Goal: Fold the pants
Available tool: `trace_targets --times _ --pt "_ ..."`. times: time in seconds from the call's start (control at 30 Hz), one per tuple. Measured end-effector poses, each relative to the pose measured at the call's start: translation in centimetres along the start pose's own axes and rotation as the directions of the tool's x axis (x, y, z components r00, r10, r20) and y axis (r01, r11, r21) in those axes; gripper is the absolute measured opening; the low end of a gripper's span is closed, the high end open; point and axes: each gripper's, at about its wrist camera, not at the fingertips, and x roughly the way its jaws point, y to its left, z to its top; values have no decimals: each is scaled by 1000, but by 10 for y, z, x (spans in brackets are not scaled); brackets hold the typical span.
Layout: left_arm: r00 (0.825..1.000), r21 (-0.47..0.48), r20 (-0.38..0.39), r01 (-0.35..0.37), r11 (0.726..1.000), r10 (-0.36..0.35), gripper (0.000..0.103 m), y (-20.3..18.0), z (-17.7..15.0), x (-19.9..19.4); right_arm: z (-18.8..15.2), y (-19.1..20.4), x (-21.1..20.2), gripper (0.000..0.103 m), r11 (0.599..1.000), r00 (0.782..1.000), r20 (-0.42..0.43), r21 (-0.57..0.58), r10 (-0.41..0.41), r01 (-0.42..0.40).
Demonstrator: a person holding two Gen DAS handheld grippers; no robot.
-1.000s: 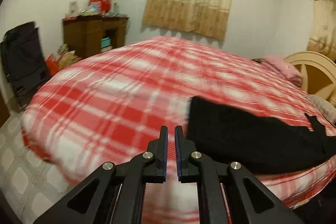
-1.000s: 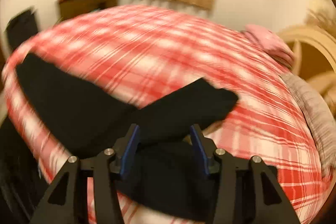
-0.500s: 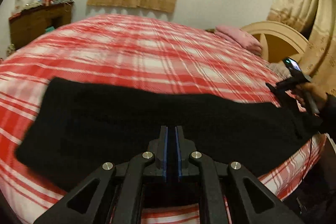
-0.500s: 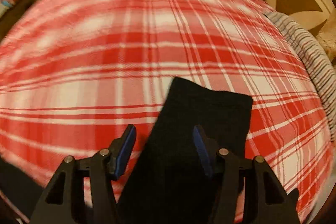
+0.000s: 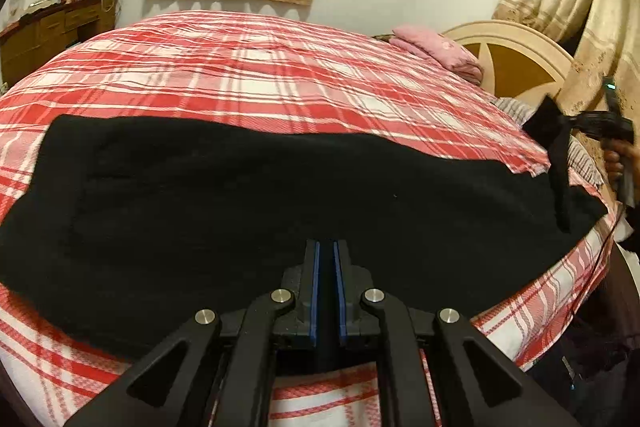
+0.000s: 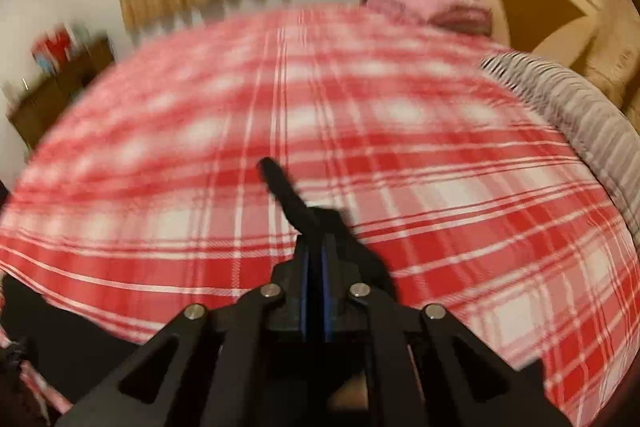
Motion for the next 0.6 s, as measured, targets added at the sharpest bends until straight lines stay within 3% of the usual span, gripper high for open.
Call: trace_targets --times 0.07,0.1,0.17,0.27,0.4,0.5,0.53,0.6 --pt "1000 9 -8 5 1000 -5 7 -5 -3 3 -12 -20 -32 7 997 996 74 58 47 -51" --pt "1000 12 -7 6 1000 -6 7 -6 -4 4 -22 -30 -45 7 993 989 141 101 40 -55" --pt "1000 16 -9 14 1000 -14 7 -8 -3 3 -41 -49 -60 8 986 983 180 152 33 -61" --pt "1000 20 -11 22 1000 -22 7 -11 0 1 -71 -88 -60 12 957 984 179 281 16 -67" --pt "1000 32 -6 27 999 -27 7 -19 2 0 -109 -143 -56 18 883 990 133 469 -45 -23" --pt "999 59 -1 33 998 -33 7 -29 3 -3 -122 -157 -62 30 850 990 130 526 -50 -27" --pt "999 73 1 36 997 -36 7 -34 4 -4 -123 -160 -65 43 847 990 135 531 -49 -30" --pt "999 98 5 39 994 -40 7 -44 4 -5 -119 -161 -71 57 847 986 156 530 -57 -34"
